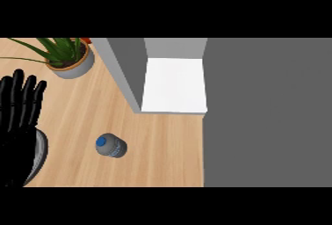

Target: Pick up the bottled water, place it into the cabinet and close the cabinet

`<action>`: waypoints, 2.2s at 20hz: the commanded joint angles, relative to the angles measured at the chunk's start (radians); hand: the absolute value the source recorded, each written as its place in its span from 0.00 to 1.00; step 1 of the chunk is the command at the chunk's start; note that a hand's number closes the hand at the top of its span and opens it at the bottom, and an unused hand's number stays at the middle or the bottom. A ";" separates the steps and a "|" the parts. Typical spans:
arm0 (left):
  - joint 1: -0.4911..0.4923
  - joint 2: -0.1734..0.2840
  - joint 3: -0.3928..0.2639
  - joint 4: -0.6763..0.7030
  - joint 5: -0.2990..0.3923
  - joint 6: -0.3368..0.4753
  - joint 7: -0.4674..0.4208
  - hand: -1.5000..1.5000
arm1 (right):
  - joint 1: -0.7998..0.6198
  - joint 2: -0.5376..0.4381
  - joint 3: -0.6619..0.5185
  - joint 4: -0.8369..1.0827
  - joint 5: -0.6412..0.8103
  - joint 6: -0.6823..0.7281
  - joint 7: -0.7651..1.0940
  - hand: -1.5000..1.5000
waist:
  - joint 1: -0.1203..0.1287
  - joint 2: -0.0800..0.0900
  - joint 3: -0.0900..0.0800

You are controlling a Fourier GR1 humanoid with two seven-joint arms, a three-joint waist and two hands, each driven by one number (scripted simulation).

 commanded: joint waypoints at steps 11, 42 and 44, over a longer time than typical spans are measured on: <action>0.252 0.032 -0.280 -0.001 0.410 -0.302 0.194 0.00 | 0.236 0.140 0.132 -0.066 -0.235 0.028 0.148 0.00 | -0.027 -0.014 0.009; 0.346 0.105 0.084 0.152 0.573 -0.658 0.092 0.00 | 0.566 0.124 0.213 -0.174 -0.221 0.161 -0.015 0.00 | -0.022 -0.011 0.009; 0.313 0.112 0.144 0.267 0.533 -0.693 0.030 0.00 | 0.562 0.113 0.188 -0.147 -0.239 0.190 -0.059 0.00 | -0.023 -0.010 0.008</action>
